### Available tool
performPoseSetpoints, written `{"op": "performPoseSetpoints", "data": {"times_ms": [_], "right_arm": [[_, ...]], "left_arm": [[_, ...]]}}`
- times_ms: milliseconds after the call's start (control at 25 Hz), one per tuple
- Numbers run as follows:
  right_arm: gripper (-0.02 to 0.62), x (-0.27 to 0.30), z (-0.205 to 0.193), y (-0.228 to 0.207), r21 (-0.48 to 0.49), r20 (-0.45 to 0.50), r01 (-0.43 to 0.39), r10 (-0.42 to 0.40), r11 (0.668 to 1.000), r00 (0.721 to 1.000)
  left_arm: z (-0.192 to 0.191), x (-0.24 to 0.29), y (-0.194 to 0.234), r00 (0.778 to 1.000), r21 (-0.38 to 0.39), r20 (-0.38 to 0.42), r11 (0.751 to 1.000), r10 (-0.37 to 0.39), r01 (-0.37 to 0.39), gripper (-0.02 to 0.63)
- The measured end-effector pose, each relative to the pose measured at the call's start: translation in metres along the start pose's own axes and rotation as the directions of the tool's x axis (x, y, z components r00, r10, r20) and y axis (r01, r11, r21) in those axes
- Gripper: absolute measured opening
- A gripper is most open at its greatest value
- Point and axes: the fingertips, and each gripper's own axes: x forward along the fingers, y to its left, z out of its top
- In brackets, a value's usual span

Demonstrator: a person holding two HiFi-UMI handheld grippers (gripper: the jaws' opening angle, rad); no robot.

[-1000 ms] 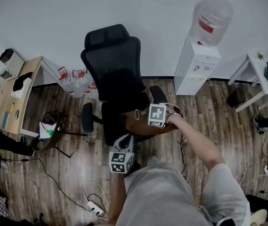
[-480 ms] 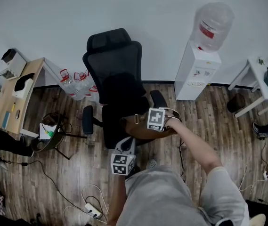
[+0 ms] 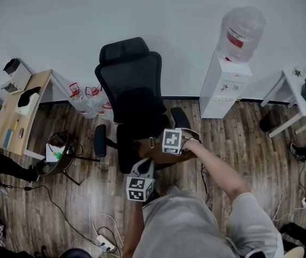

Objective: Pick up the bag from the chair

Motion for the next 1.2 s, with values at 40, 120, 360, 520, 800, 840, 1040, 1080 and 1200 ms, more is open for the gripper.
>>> {"op": "performPoseSetpoints", "data": {"times_ms": [40, 120, 360, 520, 800, 840, 1040, 1080, 1200], "right_arm": [[0.110, 0.000, 0.001, 0.000, -0.002, 0.000, 0.000, 0.000, 1.000, 1.000], [0.109, 0.003, 0.004, 0.002, -0.009, -0.004, -0.002, 0.002, 1.000, 1.000], [0.094, 0.011, 0.010, 0.006, -0.026, -0.008, -0.008, 0.008, 1.000, 1.000], [0.091, 0.010, 0.011, 0.007, -0.024, -0.004, -0.017, 0.017, 1.000, 1.000], [0.087, 0.010, 0.010, 0.004, -0.023, 0.004, -0.020, 0.020, 1.000, 1.000], [0.086, 0.009, 0.010, 0.003, -0.023, 0.004, -0.019, 0.019, 1.000, 1.000], [0.084, 0.010, 0.008, 0.002, -0.021, 0.006, -0.019, 0.020, 1.000, 1.000], [0.083, 0.009, 0.008, 0.001, -0.020, 0.009, -0.019, 0.020, 1.000, 1.000], [0.080, 0.007, 0.007, -0.001, -0.017, 0.015, -0.017, 0.018, 1.000, 1.000]], "left_arm": [[0.002, 0.000, 0.000, 1.000, 0.000, 0.001, 1.000, 0.000, 0.000, 0.006], [0.003, 0.002, 0.000, 1.000, 0.003, 0.001, 1.000, -0.002, 0.002, 0.006], [0.001, 0.006, -0.002, 1.000, 0.010, -0.005, 1.000, -0.005, 0.005, 0.006], [0.003, 0.005, 0.000, 1.000, 0.007, -0.001, 1.000, 0.000, 0.000, 0.006], [0.001, 0.009, 0.000, 1.000, 0.003, -0.005, 1.000, 0.000, 0.000, 0.006], [0.001, 0.009, 0.000, 1.000, 0.003, -0.006, 1.000, -0.001, 0.001, 0.006], [0.001, 0.013, -0.001, 1.000, 0.005, -0.004, 1.000, -0.004, 0.004, 0.007], [0.001, 0.013, -0.002, 1.000, 0.005, -0.006, 1.000, -0.004, 0.004, 0.007], [0.002, 0.014, -0.002, 1.000, 0.007, -0.011, 1.000, -0.006, 0.006, 0.006]]}}
